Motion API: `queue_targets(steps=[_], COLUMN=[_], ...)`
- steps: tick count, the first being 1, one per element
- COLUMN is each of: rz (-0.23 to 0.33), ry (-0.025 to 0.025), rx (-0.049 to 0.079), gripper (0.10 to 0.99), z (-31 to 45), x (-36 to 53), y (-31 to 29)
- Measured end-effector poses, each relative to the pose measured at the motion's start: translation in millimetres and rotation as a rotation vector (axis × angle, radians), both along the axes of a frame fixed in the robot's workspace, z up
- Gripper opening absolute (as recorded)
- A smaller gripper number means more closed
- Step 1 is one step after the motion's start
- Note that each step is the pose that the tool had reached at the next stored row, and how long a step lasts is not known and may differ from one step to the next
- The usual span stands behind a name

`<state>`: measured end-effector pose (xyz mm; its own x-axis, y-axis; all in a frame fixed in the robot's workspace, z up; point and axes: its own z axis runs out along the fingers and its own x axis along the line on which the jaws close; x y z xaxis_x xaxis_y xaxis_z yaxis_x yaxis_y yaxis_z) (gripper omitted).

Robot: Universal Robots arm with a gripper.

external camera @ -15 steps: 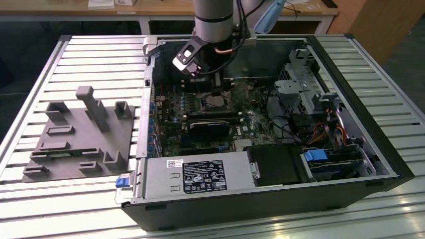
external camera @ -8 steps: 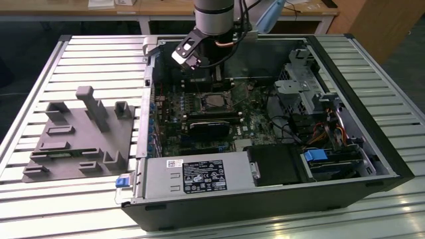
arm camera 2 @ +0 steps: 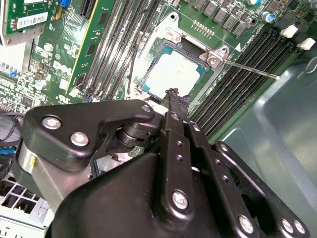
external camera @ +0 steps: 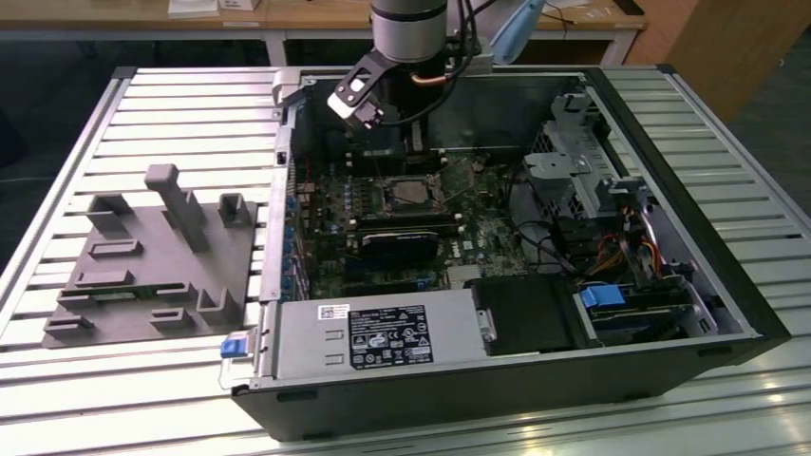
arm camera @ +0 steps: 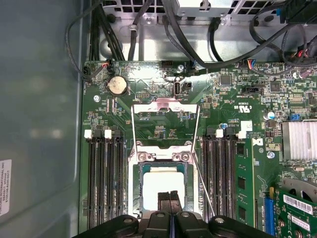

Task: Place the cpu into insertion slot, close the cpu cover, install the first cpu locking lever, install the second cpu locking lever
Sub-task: 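Close the cpu cover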

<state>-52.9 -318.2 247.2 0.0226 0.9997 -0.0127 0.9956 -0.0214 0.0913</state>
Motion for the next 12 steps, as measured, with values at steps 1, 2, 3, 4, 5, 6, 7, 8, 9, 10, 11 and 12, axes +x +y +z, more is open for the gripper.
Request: queue_targets(steps=[1, 2, 3, 4, 5, 6, 7, 8, 9, 10, 11, 12], rz=[0.0, 0.0, 0.0, 0.0, 0.0, 0.0, 0.0, 0.0, 0.0, 0.0, 0.0, 0.0], ry=[0.0, 0.0, 0.0, 0.0, 0.0, 0.0, 0.0001, 0.0003, 0.0002, 0.0, 0.0001, 0.0], rx=[0.0, 0.0, 0.0, 0.0, 0.0, 0.0, 0.0, 0.0, 0.0, 0.0, 0.0, 0.0], gripper=[0.102, 0.102, 0.102, 0.102, 0.102, 0.102, 0.102, 0.102, 0.102, 0.102, 0.102, 0.102], z=[0.1, 0.1, 0.2, 0.2, 0.3, 0.3, 0.5, 1.1, 1.8, 2.8, 4.2, 5.6], x=[0.0, 0.0, 0.0, 0.0, 0.0, 0.0, 0.0, 0.0, 0.0, 0.0, 0.0, 0.0], y=[0.0, 0.0, 0.0, 0.0, 0.0, 0.0, 0.0, -0.1, -0.1, 0.0, 0.0, 0.0])
